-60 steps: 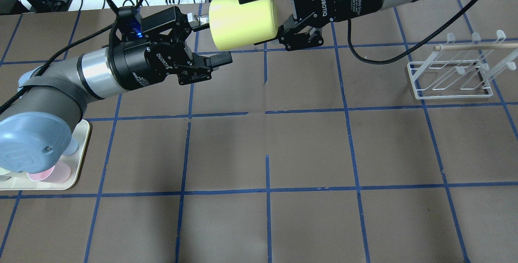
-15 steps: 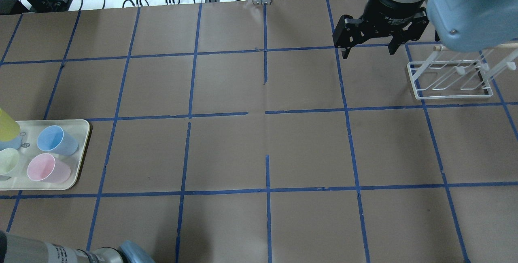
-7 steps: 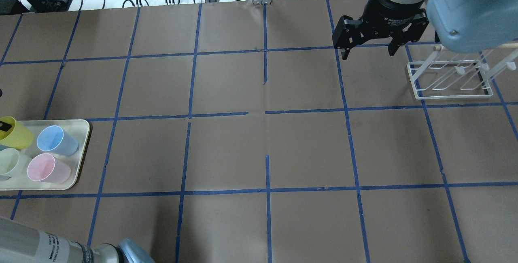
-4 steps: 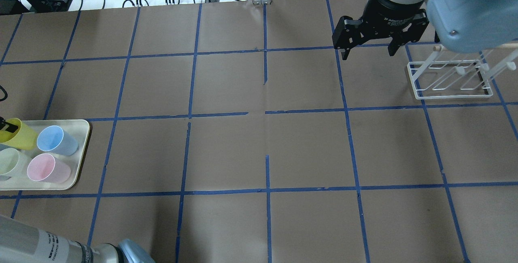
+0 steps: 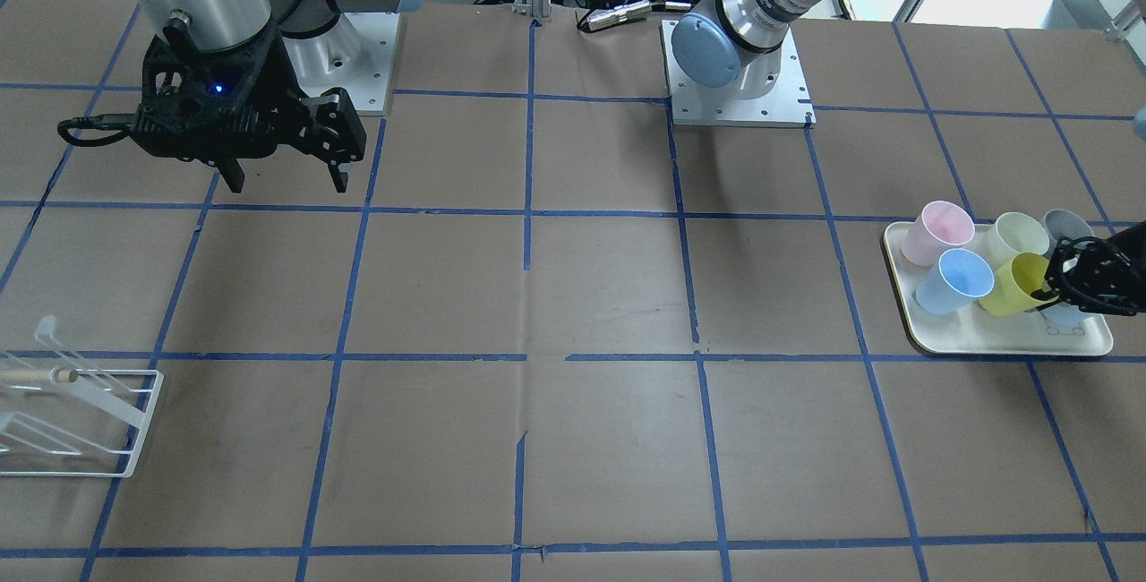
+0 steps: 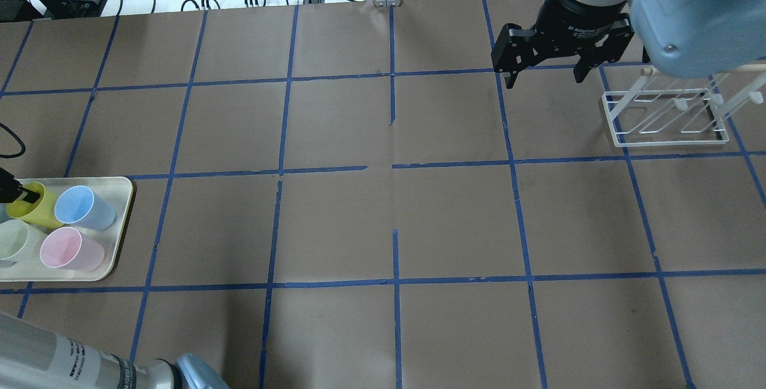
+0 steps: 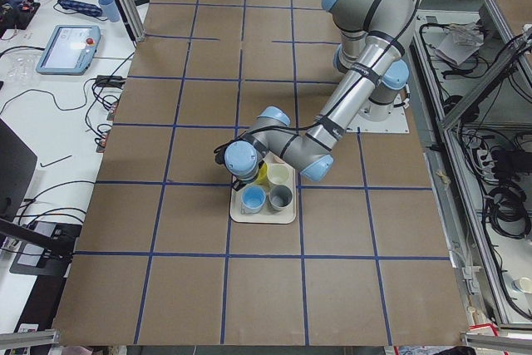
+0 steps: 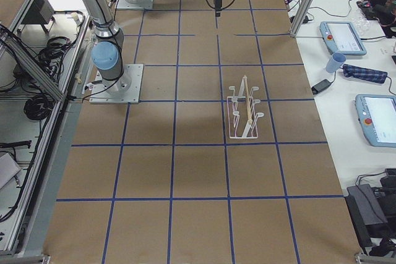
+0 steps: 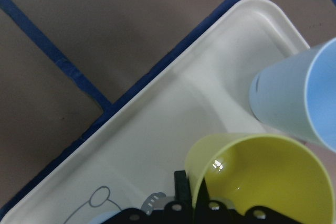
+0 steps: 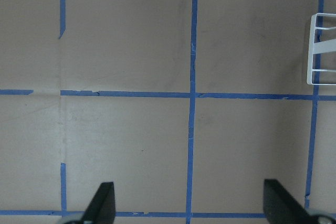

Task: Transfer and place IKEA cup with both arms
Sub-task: 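Lower the yellow cup into the tray's empty slot and open the left gripper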

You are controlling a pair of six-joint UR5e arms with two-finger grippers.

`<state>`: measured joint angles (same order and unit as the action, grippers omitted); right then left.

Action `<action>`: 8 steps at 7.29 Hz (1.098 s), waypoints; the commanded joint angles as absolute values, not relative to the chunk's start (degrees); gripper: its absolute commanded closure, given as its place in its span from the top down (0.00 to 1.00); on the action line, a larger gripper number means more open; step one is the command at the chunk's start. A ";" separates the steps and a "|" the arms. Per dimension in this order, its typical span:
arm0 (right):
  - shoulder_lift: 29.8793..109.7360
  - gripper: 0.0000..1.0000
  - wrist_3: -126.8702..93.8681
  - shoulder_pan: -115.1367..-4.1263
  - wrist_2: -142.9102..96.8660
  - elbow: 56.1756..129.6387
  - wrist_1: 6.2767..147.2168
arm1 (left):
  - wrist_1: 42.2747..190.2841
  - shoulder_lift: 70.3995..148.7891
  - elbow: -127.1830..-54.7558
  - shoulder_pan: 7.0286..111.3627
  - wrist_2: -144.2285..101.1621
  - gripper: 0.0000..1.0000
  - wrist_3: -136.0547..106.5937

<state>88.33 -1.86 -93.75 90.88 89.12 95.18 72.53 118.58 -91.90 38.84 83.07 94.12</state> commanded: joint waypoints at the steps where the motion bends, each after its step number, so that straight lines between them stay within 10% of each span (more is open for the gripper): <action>1: 88.33 1.00 -2.02 -93.78 90.88 89.12 95.19 | 72.16 119.18 -91.76 38.76 83.14 0.62 93.61; 8: 88.33 1.00 -2.02 -93.69 90.88 89.12 95.19 | 73.65 114.18 -89.48 40.07 83.58 0.74 91.51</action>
<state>88.35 -2.02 -93.73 90.88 89.12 95.19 73.20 115.68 -90.16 39.56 83.59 92.59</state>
